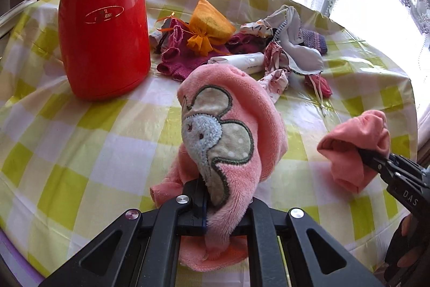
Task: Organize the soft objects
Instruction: 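Grasp the pink elephant towel with the left gripper while the right holds its towel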
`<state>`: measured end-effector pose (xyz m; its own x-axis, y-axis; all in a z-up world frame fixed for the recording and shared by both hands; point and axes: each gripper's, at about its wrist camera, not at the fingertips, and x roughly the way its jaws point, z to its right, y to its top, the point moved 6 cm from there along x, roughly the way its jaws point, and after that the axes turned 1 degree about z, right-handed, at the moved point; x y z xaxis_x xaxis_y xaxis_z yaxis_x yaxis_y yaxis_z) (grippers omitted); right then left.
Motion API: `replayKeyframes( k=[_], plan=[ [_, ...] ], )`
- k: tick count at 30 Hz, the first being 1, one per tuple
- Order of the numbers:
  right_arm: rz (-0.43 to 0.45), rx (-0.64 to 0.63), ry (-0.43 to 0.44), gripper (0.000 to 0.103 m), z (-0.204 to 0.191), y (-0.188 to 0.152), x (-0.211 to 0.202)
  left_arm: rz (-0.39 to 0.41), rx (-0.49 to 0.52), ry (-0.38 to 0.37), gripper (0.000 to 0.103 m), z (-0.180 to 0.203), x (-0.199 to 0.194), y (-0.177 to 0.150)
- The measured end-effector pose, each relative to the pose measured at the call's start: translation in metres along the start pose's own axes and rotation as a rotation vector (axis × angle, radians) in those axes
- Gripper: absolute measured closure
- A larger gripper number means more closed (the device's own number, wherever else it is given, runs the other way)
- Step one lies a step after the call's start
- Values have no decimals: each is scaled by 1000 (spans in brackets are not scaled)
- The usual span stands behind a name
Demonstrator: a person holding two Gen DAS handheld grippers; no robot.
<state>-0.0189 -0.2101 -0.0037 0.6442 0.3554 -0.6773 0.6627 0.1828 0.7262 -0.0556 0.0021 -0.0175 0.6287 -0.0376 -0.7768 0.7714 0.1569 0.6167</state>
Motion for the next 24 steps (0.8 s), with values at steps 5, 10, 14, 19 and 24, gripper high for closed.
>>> replayKeyframes(
  k=[5, 10, 14, 19, 24],
  plan=[
    [-16, -2, -5, 76, -5, -6, -2, -26, 16, 5, 93, 3, 4, -4],
    [-23, 4, -9, 76, -3, -11, -6, -24, 103, 108, 66, -5, 15, 2],
    [-30, 18, -10, 76, -1, -14, -7, -2, 125, 175, 39, -12, 23, 14],
    [-29, 20, -18, 76, -2, -15, -9, 2, 111, 100, 75, -7, 23, 15],
    [26, 45, -39, 76, 1, -7, -25, 43, 99, 44, 92, 6, -1, 21]
  ],
)
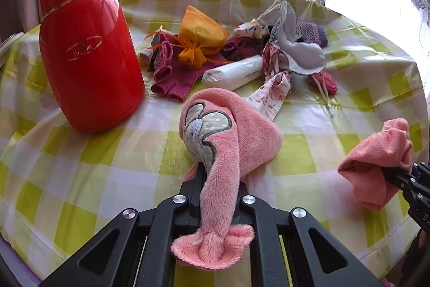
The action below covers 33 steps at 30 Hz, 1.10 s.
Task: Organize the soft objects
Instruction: 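Grasp the pink elephant towel with the left gripper while the right holds its towel, then carry both pink towels up and over toward the purple box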
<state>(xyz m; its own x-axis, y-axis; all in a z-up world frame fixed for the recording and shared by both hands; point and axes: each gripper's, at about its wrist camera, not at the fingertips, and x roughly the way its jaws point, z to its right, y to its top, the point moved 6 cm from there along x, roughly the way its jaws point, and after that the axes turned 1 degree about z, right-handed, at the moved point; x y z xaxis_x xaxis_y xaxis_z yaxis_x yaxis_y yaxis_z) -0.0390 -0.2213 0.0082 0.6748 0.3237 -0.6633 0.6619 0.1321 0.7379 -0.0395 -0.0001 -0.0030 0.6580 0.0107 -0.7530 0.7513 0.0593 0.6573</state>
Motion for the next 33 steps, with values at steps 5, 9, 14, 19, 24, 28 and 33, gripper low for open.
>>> replayKeyframes(
  k=[5, 9, 14, 19, 24, 28, 33],
  plan=[
    [134, 16, -18, 76, 1, 22, -39, 127, -16, -24, 92, 7, -46, 23],
    [251, 2, -39, 76, -5, 42, -77, 220, -33, -43, 92, 10, -78, 36],
    [341, -50, -63, 76, -18, 57, -113, 330, -33, -53, 92, 15, -112, 42],
    [405, -69, -70, 76, -27, 64, -141, 455, -24, -30, 92, 13, -149, 47],
    [470, -90, -69, 76, -40, 74, -164, 566, -12, 2, 92, 7, -185, 52],
    [512, -121, -66, 76, -53, 78, -178, 622, -3, 12, 92, 5, -209, 54],
    [566, -159, -56, 76, -71, 81, -197, 701, 18, 49, 92, 3, -237, 52]
  ],
)
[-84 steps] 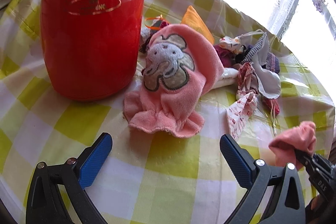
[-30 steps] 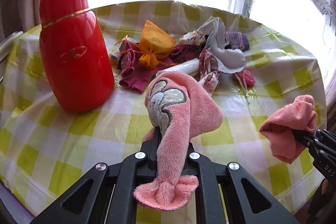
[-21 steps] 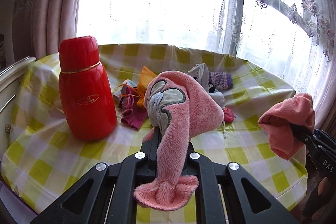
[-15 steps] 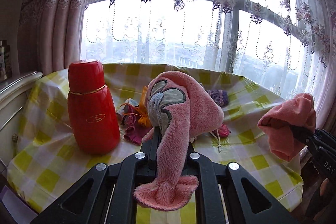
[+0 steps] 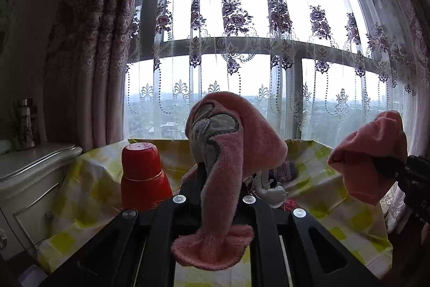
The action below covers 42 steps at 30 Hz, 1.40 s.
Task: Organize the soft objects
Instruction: 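Carry both pink towels up and over toward the purple box, then open both grippers to drop the pink towels into the box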
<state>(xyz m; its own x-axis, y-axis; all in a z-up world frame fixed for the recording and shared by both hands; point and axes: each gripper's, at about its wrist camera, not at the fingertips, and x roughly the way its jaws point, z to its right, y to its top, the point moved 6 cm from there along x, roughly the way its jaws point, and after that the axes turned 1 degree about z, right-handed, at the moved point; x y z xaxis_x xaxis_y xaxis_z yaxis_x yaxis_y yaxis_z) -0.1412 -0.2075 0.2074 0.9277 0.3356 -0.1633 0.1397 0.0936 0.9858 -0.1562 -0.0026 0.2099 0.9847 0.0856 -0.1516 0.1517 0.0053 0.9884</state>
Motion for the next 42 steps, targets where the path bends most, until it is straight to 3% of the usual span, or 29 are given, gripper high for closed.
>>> replayKeyframes(
  k=[5, 11, 15, 22, 33, 42],
  plan=[
    [27, -31, 33, 76, -20, 11, -9, 23, 15, 12, 92, -13, -18, 9],
    [21, -73, 115, 76, -52, 14, -10, -30, 17, 39, 92, -47, -34, 2],
    [1, -99, 197, 76, -81, 10, -7, -67, 9, 78, 92, -76, -51, -6],
    [-65, -174, 412, 76, -152, -5, -5, -155, -35, 190, 92, -130, -93, -41],
    [-411, -325, 790, 75, -285, -85, 12, -403, -218, 395, 92, -222, -159, -132],
    [-707, -467, 933, 75, -360, -159, 20, -645, -314, 522, 90, -269, -178, -199]
  ],
)
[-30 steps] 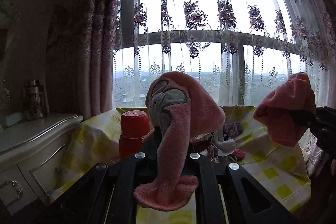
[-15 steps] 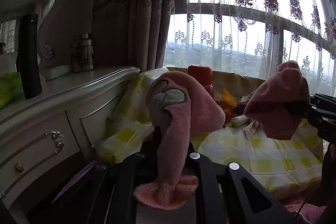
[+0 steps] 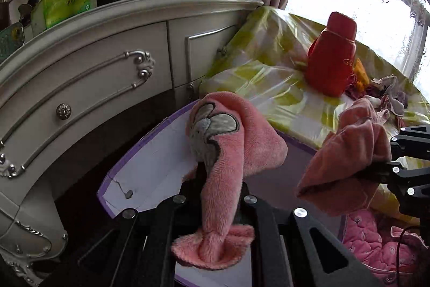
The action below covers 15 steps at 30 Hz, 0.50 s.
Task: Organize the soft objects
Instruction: 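Open both grippers to drop the pink towels into the box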
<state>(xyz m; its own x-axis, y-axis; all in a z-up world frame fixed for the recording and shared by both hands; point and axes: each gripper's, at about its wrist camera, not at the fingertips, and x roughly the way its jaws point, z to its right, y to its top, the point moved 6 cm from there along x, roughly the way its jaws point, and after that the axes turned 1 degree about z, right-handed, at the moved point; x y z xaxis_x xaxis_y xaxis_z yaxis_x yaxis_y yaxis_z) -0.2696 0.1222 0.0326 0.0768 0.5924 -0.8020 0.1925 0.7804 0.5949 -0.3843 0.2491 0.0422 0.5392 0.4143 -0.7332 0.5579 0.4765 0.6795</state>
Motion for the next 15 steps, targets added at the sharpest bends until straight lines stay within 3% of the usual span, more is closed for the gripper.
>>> replayKeyframes(
  k=[3, 4, 6, 8, 12, 15],
  plan=[
    [-81, 40, 71, 69, -5, -5, 23, -107, -55, 59, 76, -19, 19, -12],
    [-99, 60, 94, 63, -6, -8, 26, -130, -73, 100, 71, -26, 25, -15],
    [-96, 95, 130, 51, -2, -9, 28, -149, -116, 201, 51, -40, 29, -20],
    [-60, 129, 147, 39, 7, -10, 19, -143, -154, 234, 42, -45, 30, -18],
    [26, 241, 123, 33, 48, -13, -7, -84, -78, 186, 39, -14, 28, 6],
    [90, 359, 20, 30, 102, -33, -34, -39, 48, 68, 29, 45, 27, 34]
  ],
)
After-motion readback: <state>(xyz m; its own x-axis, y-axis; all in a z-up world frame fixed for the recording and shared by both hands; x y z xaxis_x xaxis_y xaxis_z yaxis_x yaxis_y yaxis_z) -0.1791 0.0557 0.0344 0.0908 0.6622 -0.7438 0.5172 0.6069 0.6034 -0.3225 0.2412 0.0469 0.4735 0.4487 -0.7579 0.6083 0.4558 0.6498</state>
